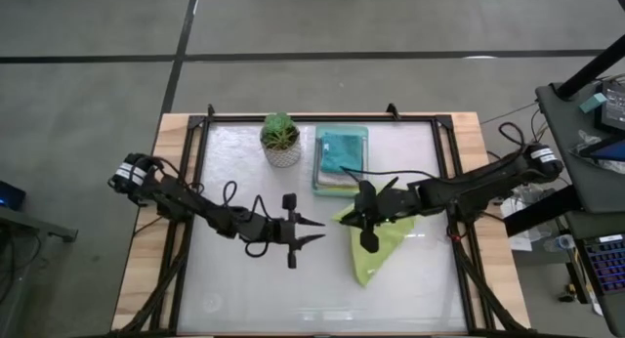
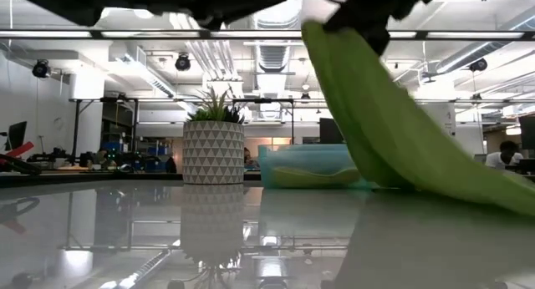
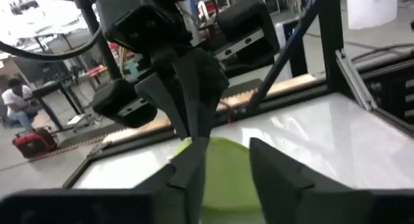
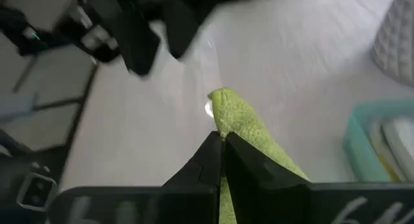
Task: Fold microfiber towels
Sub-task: Fold the green microfiber cloth
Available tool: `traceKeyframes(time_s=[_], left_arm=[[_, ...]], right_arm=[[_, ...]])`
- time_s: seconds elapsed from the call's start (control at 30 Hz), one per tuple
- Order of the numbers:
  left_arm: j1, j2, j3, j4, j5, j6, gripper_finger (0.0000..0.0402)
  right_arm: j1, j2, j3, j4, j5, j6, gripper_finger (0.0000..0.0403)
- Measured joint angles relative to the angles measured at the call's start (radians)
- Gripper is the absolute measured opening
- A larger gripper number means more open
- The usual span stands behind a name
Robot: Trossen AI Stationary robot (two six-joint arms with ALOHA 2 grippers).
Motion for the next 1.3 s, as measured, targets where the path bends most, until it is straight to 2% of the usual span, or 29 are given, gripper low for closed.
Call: traceKeyframes(time_s=[0.13,0.23,0.33,0.47,0.6,0.73,1.0,1.3], left_arm=[[0.006,0.000,0.020,-0.008,-0.002,0.003,0.0167],[0.009,0.000,0.019,-0.008,-0.046,0.003,0.0206],[0.016,0.000,0.010,-0.010,-0.053,0.004,0.0221],[0.039,0.011,0.008,-0.008,-0.054,-0.004,0.0218],[0.064,0.025,0.009,-0.007,-0.052,-0.021,0.0197],[0.081,0.039,0.009,0.029,-0.030,-0.018,0.0154],[0.094,0.042,0.010,0.054,0.055,0.004,0.0014],[0.094,0.042,0.011,0.063,0.062,0.007,0.0001]], right_arm=[[0.000,-0.004,0.000,0.064,-0.008,-0.012,0.0008],[0.000,-0.002,0.000,0.084,-0.024,-0.042,0.0008],[0.001,-0.002,0.003,0.084,-0.025,-0.052,0.0008],[0.001,-0.002,0.003,0.104,-0.026,-0.053,0.0008],[0.001,-0.002,0.003,0.117,-0.027,-0.058,0.0008],[0.001,-0.002,0.004,0.128,-0.027,-0.059,0.0008],[0.001,-0.002,0.003,0.126,-0.027,-0.064,0.0008],[0.001,-0.002,0.002,0.134,0.002,-0.078,0.0009]])
